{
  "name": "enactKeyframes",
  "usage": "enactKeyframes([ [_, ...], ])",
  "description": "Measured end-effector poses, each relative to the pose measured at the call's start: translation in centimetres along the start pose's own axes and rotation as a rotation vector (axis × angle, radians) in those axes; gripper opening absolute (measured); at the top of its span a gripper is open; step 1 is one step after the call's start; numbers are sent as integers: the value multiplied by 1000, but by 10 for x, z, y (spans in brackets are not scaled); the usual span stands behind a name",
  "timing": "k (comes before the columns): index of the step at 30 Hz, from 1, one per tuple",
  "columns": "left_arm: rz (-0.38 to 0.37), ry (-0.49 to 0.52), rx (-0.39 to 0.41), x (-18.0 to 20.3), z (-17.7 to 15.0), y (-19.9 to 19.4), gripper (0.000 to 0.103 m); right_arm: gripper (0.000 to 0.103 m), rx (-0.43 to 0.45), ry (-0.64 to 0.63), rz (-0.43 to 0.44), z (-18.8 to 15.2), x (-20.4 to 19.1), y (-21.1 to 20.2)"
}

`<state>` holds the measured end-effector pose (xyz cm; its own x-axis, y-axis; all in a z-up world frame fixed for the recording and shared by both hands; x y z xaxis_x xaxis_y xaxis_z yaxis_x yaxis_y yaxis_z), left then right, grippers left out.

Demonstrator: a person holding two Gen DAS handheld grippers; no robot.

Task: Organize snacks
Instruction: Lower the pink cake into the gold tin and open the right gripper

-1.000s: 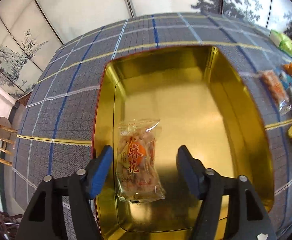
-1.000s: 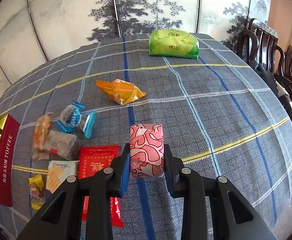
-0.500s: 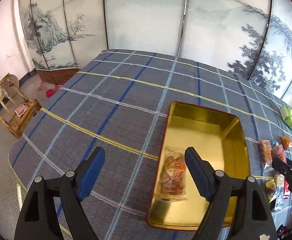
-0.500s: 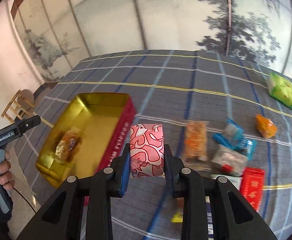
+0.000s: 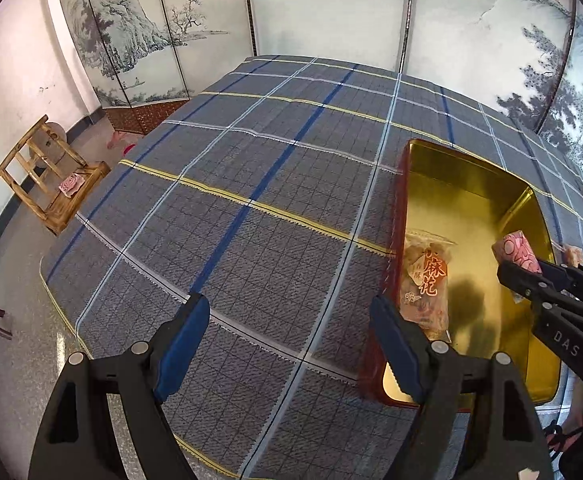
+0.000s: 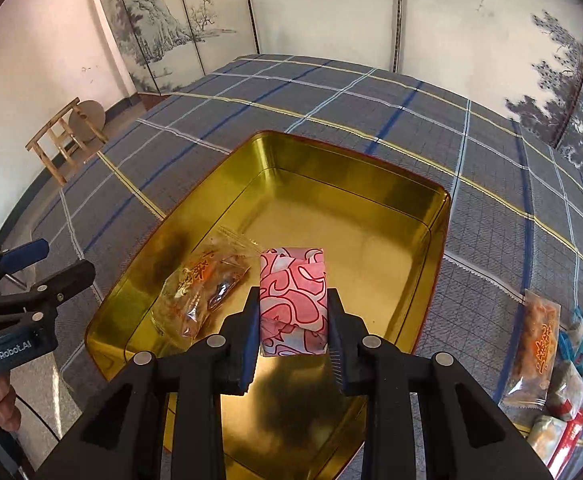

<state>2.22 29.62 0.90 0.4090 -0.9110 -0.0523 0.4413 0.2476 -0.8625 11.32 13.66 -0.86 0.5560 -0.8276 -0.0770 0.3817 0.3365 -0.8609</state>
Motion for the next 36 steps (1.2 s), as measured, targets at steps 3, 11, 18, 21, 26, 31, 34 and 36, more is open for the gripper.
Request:
enactKeyframes([
  [3, -2, -9, 1, 0, 1, -1, 80, 31, -24, 13, -22, -1, 6, 9],
  [11, -9, -20, 0, 2, 0, -4, 80, 31, -21, -3, -89, -2, 20, 11],
  [18, -18, -49, -2, -6, -7, -9, 80, 31, -15, -6, -109, -2, 18, 13],
  [21, -11, -58, -10, -11, -11, -10, 80, 31, -15, -6, -103, -2, 17, 14],
  [26, -7, -70, -8, -15, -12, -13, 80, 31, -10, 8, -68, -4, 16, 12],
  [31, -31, -42, 5, 1, -11, -20, 80, 33, 31, 35, -9, -9, 20, -10],
  [34, -53, -5, 18, 19, -8, -24, 80, 34, 64, 53, 12, -15, 29, -34],
  [36, -75, 12, 27, 32, -6, -28, 80, 36, 87, 62, 4, -20, 38, -53],
])
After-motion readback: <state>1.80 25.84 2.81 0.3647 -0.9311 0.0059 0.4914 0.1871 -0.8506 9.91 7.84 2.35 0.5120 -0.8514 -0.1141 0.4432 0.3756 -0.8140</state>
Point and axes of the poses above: each gripper's, at about its wrist camera, not at the fingertips, and y roughly the way its jaws point, x to its right, z to its top, the point moved 4 cm from there along y, roughly the way its jaws point, and after that the axes turned 3 degrees about -x, right-handed, at the moved point
